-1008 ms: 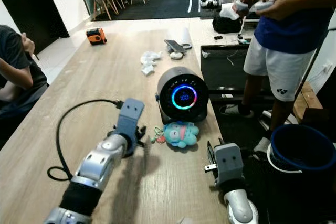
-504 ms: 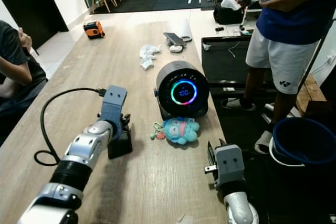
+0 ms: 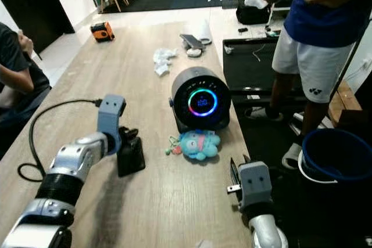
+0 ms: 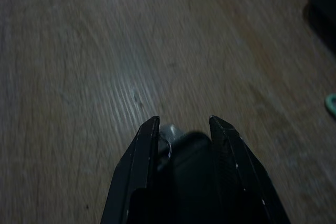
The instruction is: Hang keys on a hook
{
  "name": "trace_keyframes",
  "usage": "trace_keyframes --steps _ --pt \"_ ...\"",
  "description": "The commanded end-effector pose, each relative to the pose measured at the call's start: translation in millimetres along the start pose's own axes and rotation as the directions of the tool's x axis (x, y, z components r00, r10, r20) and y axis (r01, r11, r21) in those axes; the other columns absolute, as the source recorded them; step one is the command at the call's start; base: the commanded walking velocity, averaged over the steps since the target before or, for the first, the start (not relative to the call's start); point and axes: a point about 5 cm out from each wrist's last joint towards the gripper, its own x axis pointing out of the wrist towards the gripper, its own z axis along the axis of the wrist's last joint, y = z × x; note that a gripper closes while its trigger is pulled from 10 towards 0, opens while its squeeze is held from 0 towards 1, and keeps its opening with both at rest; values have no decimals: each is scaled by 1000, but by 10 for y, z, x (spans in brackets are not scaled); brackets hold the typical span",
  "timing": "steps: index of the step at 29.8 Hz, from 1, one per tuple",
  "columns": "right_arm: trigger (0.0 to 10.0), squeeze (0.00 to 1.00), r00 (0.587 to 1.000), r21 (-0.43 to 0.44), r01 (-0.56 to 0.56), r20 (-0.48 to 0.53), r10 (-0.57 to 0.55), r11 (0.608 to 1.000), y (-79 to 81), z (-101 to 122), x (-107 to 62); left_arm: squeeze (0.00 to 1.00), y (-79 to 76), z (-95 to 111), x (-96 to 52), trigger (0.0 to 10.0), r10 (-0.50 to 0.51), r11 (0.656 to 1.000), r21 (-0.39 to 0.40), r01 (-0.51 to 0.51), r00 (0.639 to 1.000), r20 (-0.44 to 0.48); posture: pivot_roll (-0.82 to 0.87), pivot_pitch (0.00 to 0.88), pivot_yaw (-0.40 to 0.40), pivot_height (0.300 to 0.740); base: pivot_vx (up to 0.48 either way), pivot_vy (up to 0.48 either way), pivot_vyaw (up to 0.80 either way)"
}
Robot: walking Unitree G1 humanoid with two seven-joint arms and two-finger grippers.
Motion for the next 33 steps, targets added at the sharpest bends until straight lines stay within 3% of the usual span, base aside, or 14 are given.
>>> trace_keyframes --steps 1,7,18,19,20,21,23,24,33 --pt "10000 0 999 6 -9 -40 9 1000 4 -56 -57 0 66 -74 -68 10000 28 1000 8 -28 999 -22 32 232 139 740 0 0 0" --pt "10000 0 999 2 -18 -42 18 1000 5 -65 -38 0 167 -59 -42 10000 77 997 0 -77 997 -17 30 226 136 740 0 0 0" --pt "10000 0 999 0 -15 -48 15 1000 -3 -66 -57 0 172 -83 -56 10000 74 997 16 -73 997 -32 22 227 145 740 0 0 0" --pt "10000 0 999 0 -12 -51 12 1000 -11 -70 -65 0 182 -104 -57 9373 79 997 21 -78 996 -36 21 229 145 740 0 0 0" --pt "10000 0 999 0 -12 -51 12 1000 -11 -70 -65 0 182 -104 -57 9373 79 997 21 -78 996 -36 21 229 145 740 0 0 0" --pt "10000 0 999 0 -11 -52 11 1000 -12 -72 -66 0 187 -112 -54 7961 80 997 23 -80 996 -38 22 229 145 740 0 0 0" --pt "10000 0 999 0 -11 -52 11 1000 -13 -73 -67 0 191 -119 -52 7647 83 996 26 -82 996 -39 23 230 144 740 0 0 0" --pt "10000 0 999 0 -11 -53 11 1000 -12 -74 -67 0 195 -125 -51 5333 85 996 28 -84 996 -40 23 230 144 740 0 0 0" --pt "10000 0 998 3 -18 -54 18 1000 0 -77 -60 0 214 -163 -60 4039 97 995 35 -95 994 -46 25 231 141 740 0 0 0"
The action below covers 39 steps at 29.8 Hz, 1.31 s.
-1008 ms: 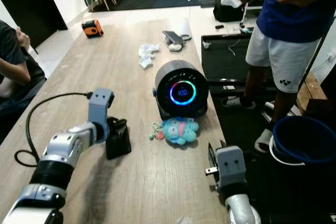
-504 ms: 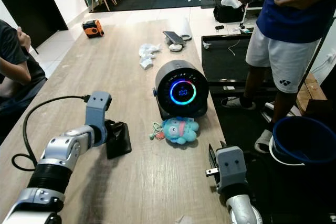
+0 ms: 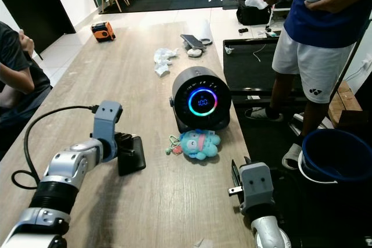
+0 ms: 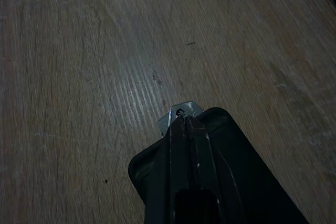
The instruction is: Hang keys on a hook
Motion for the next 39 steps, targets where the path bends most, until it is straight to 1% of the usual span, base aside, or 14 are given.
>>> trace_keyframes --steps 1,2,4,5,6,7,8,15,16,21,23,28,37,39 --pt "10000 0 999 10 -7 -42 8 1000 22 -69 -44 0 124 -99 -41 3922 41 999 27 -40 998 -36 26 232 140 740 0 0 0" --pt "10000 0 999 10 -8 -42 8 1000 22 -69 -44 0 123 -102 -43 4078 41 999 30 -40 998 -36 26 232 140 740 0 0 0" --pt "10000 0 999 10 -8 -42 8 1000 22 -69 -43 0 122 -104 -45 4078 40 999 32 -39 999 -37 26 232 140 740 0 0 0" --pt "10000 0 999 10 -8 -42 8 1000 21 -69 -42 0 122 -99 -46 5098 41 999 35 -40 999 -33 23 231 140 740 0 0 0" --pt "10000 0 999 10 -8 -42 8 1000 21 -69 -42 0 122 -99 -46 5098 41 999 35 -40 999 -33 23 231 140 740 0 0 0" --pt "10000 0 999 9 -8 -42 8 1000 19 -70 -40 51 117 -76 -51 10000 35 999 39 -34 999 -19 24 231 139 740 0 0 0" --pt "10000 0 999 9 -7 -42 8 1000 18 -70 -38 1000 114 -44 -58 10000 34 999 36 -34 999 -6 23 230 138 740 0 0 0" --pt "10000 0 999 9 -8 -41 9 1000 20 -67 -28 1000 100 43 -68 10000 34 999 38 -35 999 20 24 229 138 740 0 0 0" --pt "10000 0 999 9 -9 -41 9 1000 22 -68 -26 0 98 56 -67 10000 35 999 39 -36 999 23 25 228 139 740 0 0 0" --pt "10000 0 999 9 -8 -41 9 1000 23 -70 -24 0 96 63 -62 10000 35 998 48 -36 999 22 25 228 141 740 0 0 0" --pt "10000 0 999 10 -7 -42 7 1000 26 -71 -25 0 95 38 -45 10000 36 997 67 -36 999 5 24 229 143 740 0 0 0" --pt "10000 0 999 11 -5 -44 5 1000 28 -75 -31 0 81 13 -23 10000 36 996 78 -36 999 -8 23 229 146 740 0 0 0" --pt "10000 0 999 12 0 -46 0 1000 25 -80 -37 0 91 4 -6 10000 43 996 78 -42 999 -14 22 229 147 740 0 0 0" --pt "10000 0 999 11 0 -46 1 1000 24 -81 -40 0 109 -2 -11 9137 46 996 79 -45 999 -16 22 229 147 740 0 0 0"
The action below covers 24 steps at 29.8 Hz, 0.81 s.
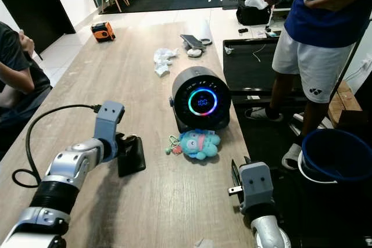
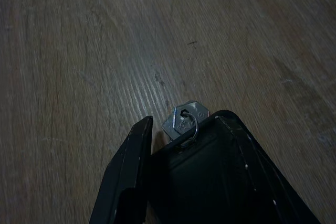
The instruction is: Hang keys on a hook
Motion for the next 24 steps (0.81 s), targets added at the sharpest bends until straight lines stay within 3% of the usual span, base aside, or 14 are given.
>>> trace_keyframes --steps 1,3,7,9,10,12,22,23,24 --pt "10000 0 999 11 -1 -45 2 1000 24 -82 -47 0 109 -18 -23 9137 30 999 18 -30 999 -18 22 229 147 740 0 0 0" --pt "10000 0 999 10 -1 -45 1 1000 22 -82 -47 0 146 -25 -48 8000 35 999 17 -35 999 -20 24 229 147 740 0 0 0" --pt "10000 0 999 11 -1 -44 1 1000 22 -81 -47 0 165 -38 -65 7176 37 999 17 -37 999 -21 25 229 145 740 0 0 0" --pt "10000 0 999 11 -3 -44 4 1000 25 -80 -45 0 178 -63 -78 5961 38 999 18 -38 999 -25 26 229 144 740 0 0 0" --pt "10000 0 999 11 -3 -44 4 1000 25 -80 -45 0 178 -63 -78 5961 38 999 18 -38 999 -25 26 229 144 740 0 0 0" --pt "10000 0 999 11 -5 -43 6 1000 26 -78 -43 0 177 -87 -87 4980 38 999 20 -38 999 -29 27 230 142 740 0 0 0" --pt "10000 0 999 9 -7 -42 8 1000 20 -74 -37 0 131 -160 -98 5725 15 999 32 -13 999 -47 24 230 141 740 0 0 0" --pt "10000 0 999 9 -8 -42 8 1000 20 -74 -36 0 118 -168 -94 6863 11 999 32 -10 999 -50 24 230 141 740 0 0 0" --pt "10000 0 999 9 -8 -42 8 1000 20 -74 -36 0 118 -168 -94 6863 11 999 32 -10 999 -50 24 230 141 740 0 0 0"
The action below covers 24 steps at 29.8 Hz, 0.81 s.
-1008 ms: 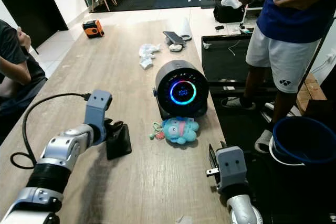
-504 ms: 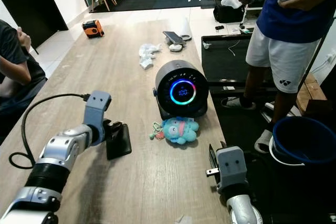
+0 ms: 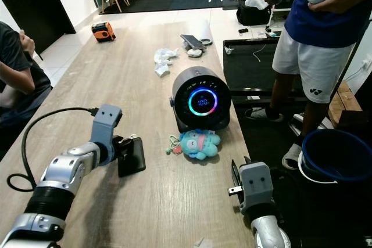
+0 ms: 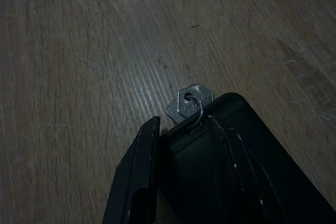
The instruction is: Hang keys on a hook
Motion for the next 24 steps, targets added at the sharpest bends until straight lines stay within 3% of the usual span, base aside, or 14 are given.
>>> trace_keyframes --steps 1,2,7,9,10,12,13,19,24 --pt "10000 0 999 9 -7 -41 7 1000 22 -73 -35 0 73 -92 -35 9255 21 1000 17 -20 999 -39 24 230 141 740 0 0 0" --pt "10000 0 999 9 -6 -41 7 1000 21 -74 -33 0 57 -92 -30 10000 18 1000 17 -17 999 -40 23 228 141 740 0 0 0" --pt "10000 0 999 9 -6 -40 6 1000 22 -76 -26 0 11 -77 -12 10000 11 1000 17 -11 999 -34 21 225 142 740 0 0 0" --pt "10000 0 999 8 -6 -39 6 1000 23 -77 -24 0 -9 -61 3 4863 14 1000 17 -14 1000 -24 19 223 143 740 0 0 0" --pt "10000 0 999 8 -5 -39 6 1000 23 -77 -24 0 -15 -56 7 3961 15 1000 17 -15 1000 -21 19 223 143 740 0 0 0" --pt "10000 0 999 8 -5 -40 6 1000 23 -77 -24 0 -20 -53 11 3961 16 1000 17 -15 1000 -19 19 223 143 740 0 0 0" --pt "10000 0 999 8 -5 -40 6 1000 24 -77 -24 0 -25 -52 14 2706 16 1000 16 -16 1000 -18 19 223 144 740 0 0 0" --pt "10000 0 999 8 -5 -42 6 1000 24 -80 -28 0 -47 -63 24 588 18 1000 12 -17 1000 -16 19 225 145 740 0 0 0" --pt "10000 0 999 8 -6 -43 6 1000 24 -82 -30 0 -54 -69 20 0 14 1000 12 -14 1000 -16 20 225 144 740 0 0 0"
